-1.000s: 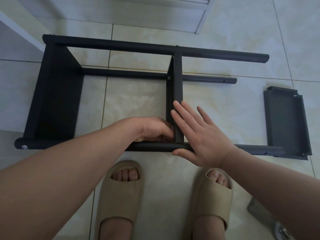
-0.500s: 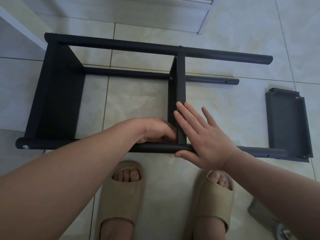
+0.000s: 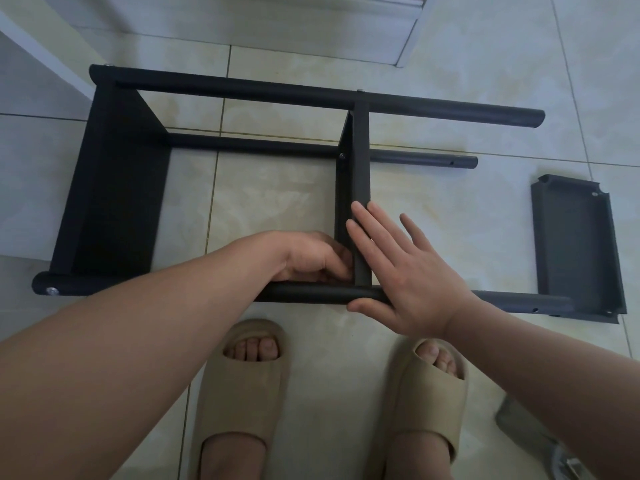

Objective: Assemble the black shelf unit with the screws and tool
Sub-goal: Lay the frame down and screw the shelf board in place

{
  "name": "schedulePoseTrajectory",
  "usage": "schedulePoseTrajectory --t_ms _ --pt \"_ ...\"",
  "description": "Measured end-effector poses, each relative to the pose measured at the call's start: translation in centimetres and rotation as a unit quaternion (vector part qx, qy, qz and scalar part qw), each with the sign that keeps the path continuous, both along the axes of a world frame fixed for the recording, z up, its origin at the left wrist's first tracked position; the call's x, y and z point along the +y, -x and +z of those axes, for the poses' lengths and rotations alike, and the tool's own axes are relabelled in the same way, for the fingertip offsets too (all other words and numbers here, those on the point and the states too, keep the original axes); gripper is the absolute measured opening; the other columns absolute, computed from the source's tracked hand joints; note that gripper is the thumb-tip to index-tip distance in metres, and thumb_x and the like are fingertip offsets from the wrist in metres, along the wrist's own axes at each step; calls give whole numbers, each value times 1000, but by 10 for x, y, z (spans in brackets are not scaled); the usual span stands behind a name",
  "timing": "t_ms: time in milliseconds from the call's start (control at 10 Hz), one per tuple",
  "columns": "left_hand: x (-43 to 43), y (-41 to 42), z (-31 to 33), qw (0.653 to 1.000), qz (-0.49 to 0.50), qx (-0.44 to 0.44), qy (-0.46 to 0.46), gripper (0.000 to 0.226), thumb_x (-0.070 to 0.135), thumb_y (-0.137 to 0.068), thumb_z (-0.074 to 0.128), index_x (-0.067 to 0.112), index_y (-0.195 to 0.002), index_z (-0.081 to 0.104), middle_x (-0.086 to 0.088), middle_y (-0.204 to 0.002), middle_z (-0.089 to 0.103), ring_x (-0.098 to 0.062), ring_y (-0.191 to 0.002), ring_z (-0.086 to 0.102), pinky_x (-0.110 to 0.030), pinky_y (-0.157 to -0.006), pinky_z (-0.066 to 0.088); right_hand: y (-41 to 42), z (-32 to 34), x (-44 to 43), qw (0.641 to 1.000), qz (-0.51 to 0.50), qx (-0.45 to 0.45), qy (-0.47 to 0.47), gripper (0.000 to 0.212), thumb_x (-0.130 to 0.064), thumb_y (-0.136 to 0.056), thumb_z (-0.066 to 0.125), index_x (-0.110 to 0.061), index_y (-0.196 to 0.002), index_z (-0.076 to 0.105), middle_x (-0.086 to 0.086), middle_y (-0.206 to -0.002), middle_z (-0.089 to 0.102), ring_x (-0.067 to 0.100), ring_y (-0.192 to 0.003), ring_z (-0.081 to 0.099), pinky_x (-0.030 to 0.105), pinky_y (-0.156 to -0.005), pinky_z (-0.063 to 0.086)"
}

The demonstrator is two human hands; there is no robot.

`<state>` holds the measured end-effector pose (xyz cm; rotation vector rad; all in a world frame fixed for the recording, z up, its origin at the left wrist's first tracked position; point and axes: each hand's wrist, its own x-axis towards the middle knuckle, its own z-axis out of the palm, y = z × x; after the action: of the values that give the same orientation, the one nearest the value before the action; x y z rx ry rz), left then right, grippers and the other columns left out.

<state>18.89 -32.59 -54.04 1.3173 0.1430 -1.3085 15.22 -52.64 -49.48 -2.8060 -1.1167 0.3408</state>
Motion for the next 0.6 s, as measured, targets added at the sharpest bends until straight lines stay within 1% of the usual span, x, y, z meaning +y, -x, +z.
schedulePoseTrajectory --t_ms 100,200,300,400,500,600 --pt "0 0 0 1000 10 14 8 19 -12 -89 52 3 -90 63 -13 -75 68 -21 -65 69 -27 -60 56 0 0 0 1000 0 1 -1 96 -75 -95 30 -7 -161 17 10 -170 3 27 -157 0 60 -121 22" --pt "-1 0 0 1000 8 21 5 19 -9 -86 52 5 -88 65 -14 -79 67 -23 -69 68 -30 -66 55 0 0 0 1000 -1 0 -2 96 -75 -95 29 -7 -161 17 10 -170 3 27 -157 0 60 -121 22" --pt "-2 1 4 999 -26 17 -15 17 7 -75 60 14 -73 76 -12 -79 71 -23 -72 69 -31 -69 53 0 0 0 1000 -2 1 -6 96 -75 -94 30 -7 -161 17 11 -170 4 28 -157 1 60 -120 22" --pt "0 1 2 1000 -7 6 -20 23 0 -76 59 13 -67 74 -12 -72 69 -22 -64 69 -26 -58 54 0 0 0 1000 -1 -2 -7 96 -74 -94 31 -7 -161 17 11 -170 5 28 -157 2 60 -120 23" --pt "-2 0 0 1000 6 -2 -24 13 -2 -71 61 5 -80 69 -18 -77 66 -25 -67 68 -28 -62 55 -1 -1 0 1000 -1 -3 -6 96 -75 -94 31 -7 -161 17 10 -170 4 27 -157 1 60 -120 23" --pt "-2 -1 1 1000 2 -1 -21 17 -3 -70 62 3 -85 67 -20 -83 64 -27 -71 68 -31 -67 57 0 -2 0 1000 -2 -5 -7 96 -75 -94 32 -7 -161 17 10 -170 4 28 -157 2 60 -120 23"
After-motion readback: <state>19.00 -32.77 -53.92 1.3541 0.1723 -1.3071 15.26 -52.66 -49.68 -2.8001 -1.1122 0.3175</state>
